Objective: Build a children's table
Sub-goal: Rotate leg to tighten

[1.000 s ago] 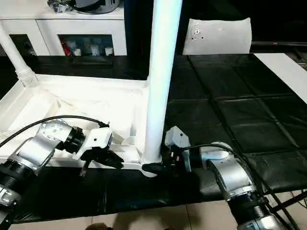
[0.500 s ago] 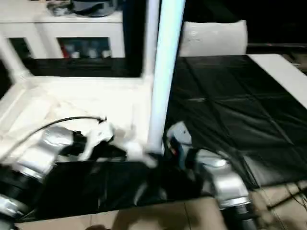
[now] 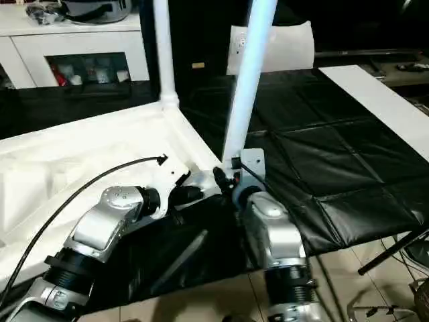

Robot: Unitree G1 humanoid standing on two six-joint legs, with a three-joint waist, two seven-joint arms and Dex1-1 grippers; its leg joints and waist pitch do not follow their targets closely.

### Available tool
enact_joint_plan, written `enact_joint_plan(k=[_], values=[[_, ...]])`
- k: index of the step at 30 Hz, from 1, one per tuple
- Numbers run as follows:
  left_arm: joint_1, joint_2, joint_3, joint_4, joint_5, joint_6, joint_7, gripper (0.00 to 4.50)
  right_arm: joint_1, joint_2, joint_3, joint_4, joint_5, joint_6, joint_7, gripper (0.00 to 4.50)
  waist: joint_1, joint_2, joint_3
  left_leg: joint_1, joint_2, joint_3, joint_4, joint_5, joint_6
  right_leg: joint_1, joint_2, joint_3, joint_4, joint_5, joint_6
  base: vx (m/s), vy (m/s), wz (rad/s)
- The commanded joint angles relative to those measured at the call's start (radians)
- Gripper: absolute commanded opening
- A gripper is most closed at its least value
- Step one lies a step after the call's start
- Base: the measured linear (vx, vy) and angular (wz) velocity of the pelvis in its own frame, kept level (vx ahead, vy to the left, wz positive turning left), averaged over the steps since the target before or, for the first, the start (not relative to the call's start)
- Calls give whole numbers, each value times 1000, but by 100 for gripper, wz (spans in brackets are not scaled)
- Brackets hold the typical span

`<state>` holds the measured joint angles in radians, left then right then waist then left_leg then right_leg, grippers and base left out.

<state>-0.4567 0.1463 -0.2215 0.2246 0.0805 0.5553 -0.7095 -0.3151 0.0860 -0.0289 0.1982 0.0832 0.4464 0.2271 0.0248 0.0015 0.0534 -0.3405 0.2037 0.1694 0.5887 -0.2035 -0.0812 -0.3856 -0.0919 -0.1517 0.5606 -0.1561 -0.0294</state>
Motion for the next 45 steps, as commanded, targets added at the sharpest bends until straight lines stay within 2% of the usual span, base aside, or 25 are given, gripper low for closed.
enact_joint_plan(k=[1,2,3,4,5,6,7,9,11,12,15,16,19,21,22,23,24,25,27,30,35,36,38,40,45], values=[[-50,-2,0,-76,-29,-41,-15,0,19,38,115,0,48,30,84,392,10,8,-69,-6,29,-17,-74,-180,30,47,-70,67,-63,-300,-101,0,0,0],[-49,3,-1,-78,-30,-42,-21,0,21,35,116,-3,47,27,86,399,10,6,-71,-10,29,-16,-74,-162,33,50,-69,68,-57,-276,-111,51,-31,0],[-40,50,-12,-79,-35,-79,-79,0,37,-22,145,-37,12,27,102,399,13,10,-76,-14,29,-16,-70,-107,41,55,-70,71,-43,-203,-134,0,0,0],[-35,71,-18,-79,-40,-93,-106,0,49,-51,157,-57,9,21,131,420,16,7,-84,-23,24,-14,-60,-22,57,61,-66,73,-28,-91,-149,0,0,0],[-31,89,-20,-77,-43,-105,-129,0,60,-70,158,-78,14,35,146,429,19,6,-80,-23,22,-11,-55,18,80,53,-61,77,-18,-9,-172,0,0,0],[-25,124,-27,-74,-50,-145,-176,0,81,-91,142,-117,28,48,178,434,20,6,-80,-21,23,-9,-53,16,88,53,-63,78,-15,6,-183,0,0,0],[-23,135,-30,-74,-51,-160,-193,0,88,-97,136,-130,31,52,186,439,24,6,-79,-22,22,-8,-55,6,101,57,-65,77,-15,-1,-194,0,0,0],[-16,172,-36,-71,-59,-195,-248,0,109,-126,128,-159,27,32,202,445,30,7,-76,-20,25,-7,-56,-18,98,55,-66,77,-19,-43,-188,0,0,0],[-11,237,-53,-50,-57,-252,-324,0,144,-160,93,-212,76,19,260,445,37,9,-72,-16,27,-5,-59,-69,77,52,-67,78,-27,-131,-167,0,0,0],[-11,237,-53,-50,-57,-252,-324,0,144,-160,93,-212,76,19,260,445,37,9,-71,-15,28,-5,-61,-83,73,51,-66,78,-28,-153,-161,0,0,0],[-14,280,-49,-19,-75,-291,-384,0,185,-254,112,-264,96,5,346,445,47,11,-65,-5,31,-4,-65,-138,41,44,-65,78,-41,-252,-131,0,0,0],[-15,293,-49,-13,-84,-291,-406,0,200,-296,129,-284,100,14,395,445,52,9,-64,-3,32,-5,-66,-152,34,44,-64,77,-43,-277,-121,0,0,0],[-22,308,-39,4,-94,-258,-419,0,237,-394,168,-337,110,49,517,445,62,11,-57,2,32,-5,-70,-217,23,41,-63,75,-58,-376,-87,0,0,0],[-27,304,-32,7,-97,-224,-404,0,248,-416,177,-347,115,32,550,445,66,9,-57,3,31,-6,-69,-230,23,40,-68,75,-63,-407,-77,0,0,0],[-35,297,-22,12,-101,-182,-380,0,258,-439,185,-354,117,3,580,445,63,7,-59,-4,29,-7,-69,-227,20,45,-67,71,-61,-419,-72,0,0,0],[-40,290,-15,17,-103,-163,-363,0,262,-450,189,-355,120,-5,590,445,65,6,-58,-1,28,-7,-67,-222,25,42,-68,71,-67,-433,-64,0,0,0],[-43,281,-8,20,-108,-156,-351,0,263,-457,190,-355,122,-11,594,445,65,5,-58,-3,28,-7,-67,-216,26,44,-68,71,-67,-434,-62,0,0,0],[-45,254,11,16,-130,-146,-329,27,263,-465,191,-351,124,-30,600,449,65,5,-59,-6,27,-7,-66,-207,29,44,-68,69,-68,-436,-58,0,0,0],[-43,246,10,7,-134,-139,-323,42,261,-470,193,-351,127,-37,607,450,66,4,-62,-6,27,-8,-64,-197,32,44,-68,67,-68,-430,-60,0,0,0],[-43,229,-7,9,-118,-134,-291,67,250,-472,199,-361,142,-19,621,450,67,1,-65,-10,30,-10,-63,-175,43,45,-65,69,-58,-369,-83,0,0,0],[-54,214,-7,22,-100,-129,-248,112,244,-473,207,-355,144,-36,626,450,66,-1,-68,-14,29,-9,-60,-139,54,48,-64,69,-51,-323,-92,0,0,0],[-56,210,-5,23,-101,-128,-241,112,244,-474,209,-354,143,-42,626,450,67,1,-66,-14,29,-8,-60,-144,53,48,-65,69,-54,-331,-91,0,0,0],[-60,206,-12,24,-105,-120,-237,142,243,-471,210,-347,139,-51,621,450,67,-2,-65,-13,27,-7,-60,-153,52,47,-65,68,-58,-360,-83,0,0,0],[-59,206,-22,25,-113,-106,-244,142,241,-470,212,-346,136,-55,621,450,67,2,-64,-12,26,-8,-60,-158,49,46,-65,67,-60,-382,-74,0,0,0],[-57,197,-16,10,-134,-80,-240,142,239,-473,214,-344,132,-62,618,450,66,0,-65,-13,27,-9,-61,-163,46,47,-65,66,-61,-378,-70,0,0,0]])
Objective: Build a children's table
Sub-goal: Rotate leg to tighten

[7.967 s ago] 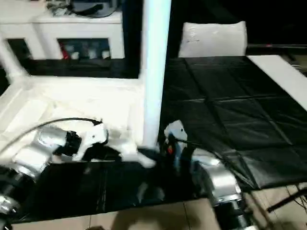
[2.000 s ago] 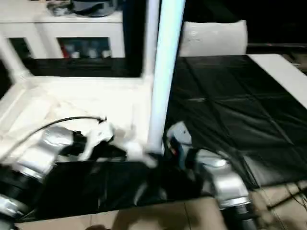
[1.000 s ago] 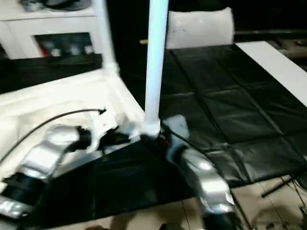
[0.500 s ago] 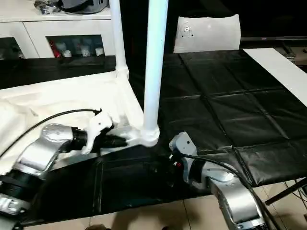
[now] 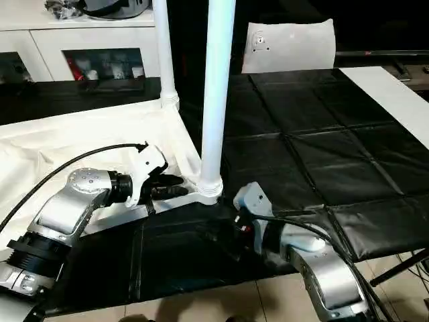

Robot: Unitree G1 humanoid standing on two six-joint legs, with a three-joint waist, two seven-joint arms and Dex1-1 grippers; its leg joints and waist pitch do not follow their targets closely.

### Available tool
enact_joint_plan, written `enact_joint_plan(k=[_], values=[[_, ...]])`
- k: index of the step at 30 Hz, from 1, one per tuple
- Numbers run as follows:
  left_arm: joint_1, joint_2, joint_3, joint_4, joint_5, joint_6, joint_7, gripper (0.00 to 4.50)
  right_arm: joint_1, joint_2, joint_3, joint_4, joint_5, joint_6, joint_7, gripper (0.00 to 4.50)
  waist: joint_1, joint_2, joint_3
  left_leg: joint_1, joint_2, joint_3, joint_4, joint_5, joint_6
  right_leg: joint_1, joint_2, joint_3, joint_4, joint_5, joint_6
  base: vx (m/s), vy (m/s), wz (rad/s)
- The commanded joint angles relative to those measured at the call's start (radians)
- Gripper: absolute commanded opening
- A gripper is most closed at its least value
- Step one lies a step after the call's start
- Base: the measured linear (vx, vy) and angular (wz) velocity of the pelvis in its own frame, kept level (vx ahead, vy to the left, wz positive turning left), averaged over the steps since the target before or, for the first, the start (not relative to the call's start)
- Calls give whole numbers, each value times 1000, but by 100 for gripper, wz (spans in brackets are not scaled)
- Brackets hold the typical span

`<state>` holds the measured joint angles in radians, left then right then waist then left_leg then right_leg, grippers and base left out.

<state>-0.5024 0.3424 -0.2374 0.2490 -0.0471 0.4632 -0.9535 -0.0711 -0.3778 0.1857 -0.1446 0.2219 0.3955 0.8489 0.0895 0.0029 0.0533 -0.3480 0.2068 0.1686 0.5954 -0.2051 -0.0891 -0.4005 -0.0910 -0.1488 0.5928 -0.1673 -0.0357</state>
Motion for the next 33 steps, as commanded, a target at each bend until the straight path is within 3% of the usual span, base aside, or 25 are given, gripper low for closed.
enact_joint_plan(k=[1,4,7,8,15,17,28,29,33], values=[[-11,1,-1,-14,-9,18,0,142,-4,-10,0,1,-8,-14,-4,450,2,-3,-66,-5,24,-8,-67,-160,55,61,-66,63,-93,-365,-63,0,0,0],[-5,1,-1,-17,-23,56,-13,142,-4,-14,5,3,-6,-20,-4,450,1,0,-66,-5,25,-8,-67,-151,57,61,-65,64,-89,-348,-69,0,0,0],[-6,15,-27,-5,5,21,-13,142,-4,-16,7,3,-7,-23,-3,450,2,-5,-66,-6,23,-8,-67,-152,60,63,-65,64,-91,-352,-68,0,0,0],[-4,13,-26,-3,0,19,-13,142,-4,-17,8,3,-6,-21,-3,450,2,0,-65,-5,23,-8,-67,-155,59,61,-65,63,-91,-360,-67,0,0,0],[-5,19,-45,28,14,-13,-23,127,-8,-22,13,9,-13,-28,-6,450,1,-1,-66,-6,23,-8,-67,-157,58,62,-64,63,-93,-364,-59,0,0,0],[-6,27,-56,32,20,-31,-31,92,-7,-23,15,9,-12,-28,-6,450,2,0,-66,-5,22,-8,-67,-155,59,61,-65,63,-93,-363,-60,0,0,0],[-9,58,-103,65,60,-75,-45,28,-10,-32,22,9,-11,-30,-3,450,1,-1,-66,-4,24,-9,-68,-164,53,61,-65,64,-93,-367,-55,0,0,0],[-9,61,-108,69,63,-79,-44,6,-11,-32,23,9,-10,-30,-4,450,1,1,-65,-4,24,-9,-68,-166,53,61,-65,63,-93,-365,-59,0,0,0],[-9,62,-110,76,65,-93,-51,6,-12,-34,24,10,-10,-31,-5,450,2,-1,-66,-5,24,-9,-68,-158,54,62,-66,64,-90,-356,-63,0,0,0]])
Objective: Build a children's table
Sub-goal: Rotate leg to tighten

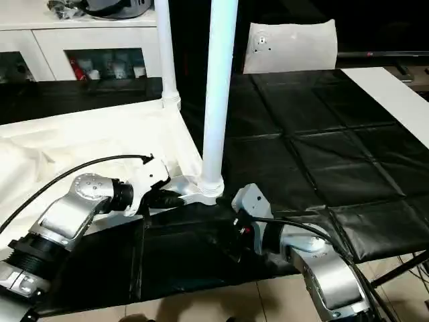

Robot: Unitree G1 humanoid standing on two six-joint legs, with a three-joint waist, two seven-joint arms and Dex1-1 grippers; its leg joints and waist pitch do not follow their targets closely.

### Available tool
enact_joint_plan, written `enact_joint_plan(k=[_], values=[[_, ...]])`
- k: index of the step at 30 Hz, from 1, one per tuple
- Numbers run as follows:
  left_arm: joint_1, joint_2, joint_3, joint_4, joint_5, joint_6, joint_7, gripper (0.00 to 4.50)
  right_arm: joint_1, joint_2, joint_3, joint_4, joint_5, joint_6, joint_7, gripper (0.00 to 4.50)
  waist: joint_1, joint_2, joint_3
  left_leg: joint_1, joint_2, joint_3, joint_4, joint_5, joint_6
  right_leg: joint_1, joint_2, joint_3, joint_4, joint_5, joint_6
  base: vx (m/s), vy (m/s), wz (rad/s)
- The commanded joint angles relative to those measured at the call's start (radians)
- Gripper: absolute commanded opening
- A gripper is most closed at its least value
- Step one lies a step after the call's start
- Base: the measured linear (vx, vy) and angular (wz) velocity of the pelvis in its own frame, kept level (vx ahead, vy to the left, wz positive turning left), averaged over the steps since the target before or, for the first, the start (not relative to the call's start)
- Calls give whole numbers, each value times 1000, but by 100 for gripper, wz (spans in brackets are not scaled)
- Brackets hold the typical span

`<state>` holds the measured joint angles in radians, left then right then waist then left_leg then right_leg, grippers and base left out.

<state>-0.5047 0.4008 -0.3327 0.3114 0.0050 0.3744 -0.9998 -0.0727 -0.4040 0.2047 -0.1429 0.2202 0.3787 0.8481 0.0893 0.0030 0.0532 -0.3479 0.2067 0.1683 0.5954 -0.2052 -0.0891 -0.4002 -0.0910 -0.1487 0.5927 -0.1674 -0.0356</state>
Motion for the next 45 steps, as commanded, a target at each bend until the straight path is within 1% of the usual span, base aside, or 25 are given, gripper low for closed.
enact_joint_plan(k=[1,3,5,7,8,9,10,13,14,16,17,20,24,25,26,27,28,30,31,32,35,38,40,43,45], values=[[-7,2,-9,14,6,-11,-7,6,-12,-8,3,8,-7,-14,-4,450,2,-1,-66,-5,25,-9,-68,-155,54,62,-66,64,-89,-348,-66,0,0,0],[-6,2,-2,14,-8,-40,-23,6,-15,-8,-2,9,-2,-14,-5,450,2,0,-66,-5,25,-8,-67,-155,55,61,-66,65,-89,-344,-70,0,0,0],[-2,6,0,11,-25,-86,-52,6,-20,-9,-11,11,4,-14,-6,450,2,-4,-66,-6,23,-8,-67,-154,56,62,-66,64,-91,-353,-65,0,0,0],[17,35,-17,-19,-49,-141,-137,6,-29,-16,-31,14,17,-18,2,450,3,-4,-68,-7,24,-10,-68,-146,56,64,-69,66,-87,-346,-66,0,0,0],[22,43,-23,-28,-54,-153,-161,6,-31,-19,-36,14,21,-19,5,450,3,-1,-69,-6,26,-9,-68,-140,56,62,-69,68,-84,-330,-72,0,0,0],[28,52,-24,-37,-65,-156,-187,6,-36,-25,-46,15,29,-21,13,450,3,-3,-68,-5,27,-8,-67,-138,56,61,-69,69,-83,-322,-77,0,0,0],[32,61,-22,-43,-77,-162,-214,6,-42,-34,-57,18,38,-24,26,450,4,0,-69,-2,30,-8,-69,-139,57,60,-68,69,-80,-310,-87,0,0,0],[35,83,-30,-45,-86,-180,-264,6,-56,-52,-66,27,55,-26,61,450,8,-1,-66,-1,28,-6,-69,-157,56,60,-68,69,-83,-333,-91,0,0,0],[35,92,-36,-45,-88,-182,-285,6,-64,-61,-64,34,58,-28,77,450,11,-1,-64,3,29,-5,-69,-165,56,56,-69,70,-86,-348,-89,0,0,0],[32,106,-47,-37,-89,-210,-323,6,-82,-78,-51,47,61,-36,119,450,15,-2,-66,2,30,-6,-69,-164,55,59,-70,70,-84,-351,-88,0,0,0],[29,111,-51,-31,-94,-221,-350,6,-95,-81,-44,59,64,-39,136,450,18,0,-65,4,30,-4,-69,-163,54,56,-69,71,-86,-350,-88,0,0,0],[25,121,-64,-31,-99,-238,-398,6,-125,-87,-20,92,56,-59,171,450,23,3,-66,7,33,-5,-69,-162,47,55,-69,72,-82,-335,-100,0,0,0],[19,124,-73,-26,-95,-267,-425,6,-163,-87,17,150,28,-100,209,450,24,3,-69,4,34,-5,-68,-148,44,59,-70,73,-72,-279,-127,0,0,0],[17,125,-76,-24,-92,-276,-428,6,-171,-86,24,163,22,-108,217,450,24,0,-70,1,34,-6,-68,-150,43,61,-70,73,-67,-270,-132,0,0,0],[15,127,-83,-20,-83,-288,-431,0,-188,-78,33,189,16,-119,227,420,24,-3,-70,1,34,-5,-69,-150,45,61,-70,73,-69,-270,-133,0,0,0],[15,127,-84,-19,-81,-290,-432,0,-191,-77,36,195,15,-123,231,420,23,-1,-69,1,34,-5,-68,-151,45,61,-70,74,-67,-270,-135,0,0,0],[12,128,-93,-15,-70,-302,-439,0,-225,-64,60,245,4,-148,267,413,23,-4,-70,0,32,-5,-67,-152,46,61,-72,73,-65,-273,-136,0,0,0],[12,127,-93,-15,-69,-303,-441,0,-229,-64,65,252,4,-152,274,394,21,-4,-69,-1,32,-4,-67,-151,45,62,-72,73,-69,-294,-128,0,0,0],[10,126,-93,-13,-67,-304,-442,0,-236,-66,75,259,2,-157,293,394,21,-8,-69,-1,33,-4,-67,-146,47,62,-72,74,-70,-296,-126,0,0,0],[9,125,-93,-12,-64,-307,-443,0,-240,-68,83,266,1,-164,303,370,22,-7,-70,-1,34,-4,-67,-135,48,63,-71,74,-67,-287,-128,0,0,0],[4,124,-92,0,-58,-315,-439,0,-244,-74,100,277,-2,-175,327,360,23,-7,-70,-1,33,-3,-65,-132,52,62,-71,74,-67,-280,-129,0,0,0],[3,128,-95,6,-57,-320,-438,0,-246,-81,112,291,-7,-185,344,321,24,-5,-70,-1,33,-3,-66,-136,49,62,-71,74,-67,-289,-128,0,0,0],[4,129,-96,7,-59,-321,-437,0,-247,-83,116,300,-12,-193,354,314,24,-5,-70,-1,34,-4,-66,-141,48,62,-70,73,-67,-292,-128,0,0,0],[4,133,-96,15,-53,-325,-437,0,-251,-83,120,315,-18,-200,365,283,24,-6,-70,-1,33,-4,-65,-142,49,62,-71,73,-68,-298,-126,0,0,0],[6,132,-93,16,-51,-327,-439,0,-251,-85,124,322,-20,-205,367,280,24,-6,-70,-1,34,-4,-66,-140,50,61,-70,73,-67,-292,-128,0,0,0]])
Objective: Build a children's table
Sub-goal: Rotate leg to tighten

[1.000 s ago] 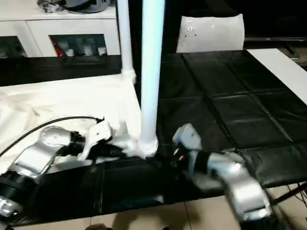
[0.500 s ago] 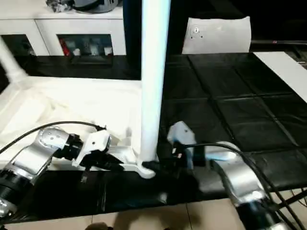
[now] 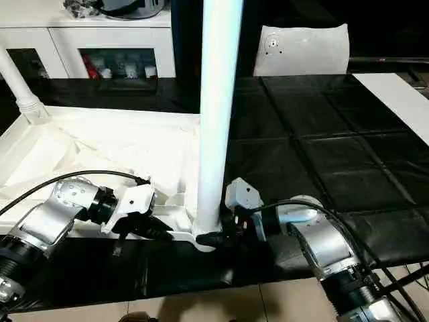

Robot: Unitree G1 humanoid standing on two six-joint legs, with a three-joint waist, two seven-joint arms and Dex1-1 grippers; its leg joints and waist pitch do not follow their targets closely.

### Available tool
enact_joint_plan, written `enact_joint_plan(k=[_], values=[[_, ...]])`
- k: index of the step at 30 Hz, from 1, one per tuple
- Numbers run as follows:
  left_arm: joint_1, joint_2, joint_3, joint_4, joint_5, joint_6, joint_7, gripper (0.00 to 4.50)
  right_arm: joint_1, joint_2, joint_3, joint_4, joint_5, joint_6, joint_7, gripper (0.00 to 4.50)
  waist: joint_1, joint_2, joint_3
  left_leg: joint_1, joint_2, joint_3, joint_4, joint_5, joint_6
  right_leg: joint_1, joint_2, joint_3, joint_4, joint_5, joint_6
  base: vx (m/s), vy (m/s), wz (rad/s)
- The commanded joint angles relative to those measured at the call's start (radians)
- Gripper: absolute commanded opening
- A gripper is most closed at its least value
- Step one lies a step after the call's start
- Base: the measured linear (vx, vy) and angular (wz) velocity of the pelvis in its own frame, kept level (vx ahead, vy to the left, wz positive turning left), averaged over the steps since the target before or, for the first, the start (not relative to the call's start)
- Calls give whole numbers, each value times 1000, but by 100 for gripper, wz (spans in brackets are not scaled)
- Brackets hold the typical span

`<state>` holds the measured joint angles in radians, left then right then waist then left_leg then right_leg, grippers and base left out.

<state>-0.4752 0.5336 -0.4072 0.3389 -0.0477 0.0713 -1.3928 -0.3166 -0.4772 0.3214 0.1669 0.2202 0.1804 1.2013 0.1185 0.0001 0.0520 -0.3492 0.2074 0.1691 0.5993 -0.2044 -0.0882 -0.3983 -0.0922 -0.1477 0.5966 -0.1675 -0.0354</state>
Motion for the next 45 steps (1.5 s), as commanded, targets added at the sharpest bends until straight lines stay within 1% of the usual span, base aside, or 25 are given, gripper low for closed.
enact_joint_plan(k=[1,7,8,10,12,13,14,15,16,17,18,19,20,21,22,24,26,28,29,34,38,40,42,43,45], values=[[-23,-1,-19,-11,2,-24,-46,0,-7,-12,8,12,-20,-7,14,277,-5,-3,-69,1,33,-5,-70,-142,49,60,-69,72,-71,-292,-129,0,0,0],[-19,2,-13,-16,-8,-14,-49,0,-5,7,-2,14,5,13,8,267,-5,-5,-70,0,33,-5,-70,-141,49,61,-69,72,-71,-298,-126,0,0,0],[-10,-12,3,-27,-26,14,-25,0,14,20,-6,-2,30,40,7,266,-4,-1,-70,0,33,-6,-70,-141,49,61,-69,72,-71,-297,-127,0,0,0],[-5,-27,16,-34,-35,34,4,0,28,28,-8,-13,43,57,0,266,-4,-1,-69,0,33,-5,-70,-142,48,61,-69,72,-71,-291,-132,0,0,0],[-1,-46,27,-38,-27,47,57,0,45,48,-17,-18,47,65,-34,266,-4,0,-69,0,34,-5,-70,-147,45,60,-69,72,-73,-298,-130,0,0,0],[0,-86,46,-42,-8,96,161,0,65,89,-25,-23,33,80,-118,266,-4,1,-68,2,35,-5,-71,-152,40,59,-70,73,-74,-300,-128,0,0,0],[0,-86,46,-42,-8,96,161,0,65,89,-25,-23,33,80,-118,266,-5,0,-65,5,34,-5,-72,-172,33,57,-70,71,-81,-331,-125,0,0,0],[2,-136,73,-46,-8,152,256,0,81,140,-29,-24,10,100,-218,266,-7,2,-65,3,31,-6,-71,-179,26,60,-70,68,-79,-349,-119,0,0,0],[3,-143,76,-46,-11,158,266,0,82,147,-31,-24,9,106,-229,265,-10,1,-64,2,32,-6,-73,-179,19,60,-69,68,-82,-363,-112,0,0,0],[5,-186,95,-51,-23,195,324,0,87,192,-40,-26,13,146,-294,265,-16,1,-59,8,28,-8,-74,-216,13,57,-71,62,-98,-448,-81,0,0,0],[8,-216,104,-55,-20,215,370,0,90,228,-47,-23,13,167,-341,265,-20,1,-56,7,26,-9,-74,-232,11,58,-70,59,-101,-474,-70,0,0,0],[5,-277,117,-53,-10,262,462,0,88,305,-57,-2,9,186,-430,265,-30,0,-51,12,22,-11,-75,-271,5,55,-69,52,-113,-540,-42,0,0,0],[5,-277,117,-53,-10,262,462,0,88,305,-57,-2,9,186,-430,265,-43,-2,-48,23,16,-11,-68,-311,-1,48,-71,40,-129,-611,-16,0,0,0],[0,-316,126,-44,2,284,521,0,81,357,-68,15,9,203,-488,265,-51,-2,-53,22,11,-13,-65,-306,2,53,-72,35,-135,-632,8,0,0,0],[0,-316,126,-44,2,284,521,0,81,357,-68,15,9,203,-488,265,-51,-2,-53,22,11,-13,-65,-306,2,53,-72,35,-135,-632,8,0,0,0],[-22,-389,143,-16,23,311,634,0,35,457,-97,79,-18,236,-637,265,-73,1,-56,10,12,-18,-70,-291,20,59,-67,31,-134,-585,16,0,0,0],[-33,-424,142,-9,38,332,676,0,6,503,-101,121,-46,244,-707,265,-90,5,-54,14,8,-19,-67,-310,13,52,-65,24,-140,-609,15,0,0,0],[-36,-435,127,-13,58,345,677,0,-1,526,-94,120,-55,233,-712,265,-95,8,-55,13,7,-19,-66,-316,25,56,-68,23,-145,-615,30,0,0,0],[-36,-436,124,-16,64,349,677,0,0,532,-95,116,-58,231,-714,321,-96,8,-55,17,8,-18,-67,-323,30,51,-66,26,-147,-611,33,0,0,0],[-11,-360,88,-45,76,322,577,0,49,481,-133,57,-59,143,-689,372,-94,13,-59,15,12,-19,-73,-322,40,52,-70,35,-140,-569,15,0,0,0],[14,-288,79,-63,74,288,488,0,91,401,-153,-7,-47,105,-608,404,-85,13,-63,8,18,-16,-80,-277,55,56,-69,50,-123,-482,-25,0,0,0],[19,-266,78,-67,72,281,463,0,101,373,-159,-27,-39,98,-580,428,-80,12,-66,5,19,-15,-79,-246,59,60,-70,54,-115,-445,-39,0,0,0],[32,-208,69,-73,66,236,380,0,120,306,-184,-68,-17,84,-499,439,-71,9,-70,1,21,-9,-76,-181,80,62,-68,63,-100,-356,-73,0,0,0],[34,-192,66,-74,63,229,359,0,122,289,-191,-78,-9,82,-479,439,-69,11,-73,-3,20,-9,-75,-159,83,68,-68,64,-94,-330,-80,0,0,0],[35,-159,54,-69,66,189,315,0,125,255,-203,-98,8,82,-440,445,-64,12,-77,-6,24,-10,-74,-102,95,68,-65,66,-80,-242,-106,0,0,0]])
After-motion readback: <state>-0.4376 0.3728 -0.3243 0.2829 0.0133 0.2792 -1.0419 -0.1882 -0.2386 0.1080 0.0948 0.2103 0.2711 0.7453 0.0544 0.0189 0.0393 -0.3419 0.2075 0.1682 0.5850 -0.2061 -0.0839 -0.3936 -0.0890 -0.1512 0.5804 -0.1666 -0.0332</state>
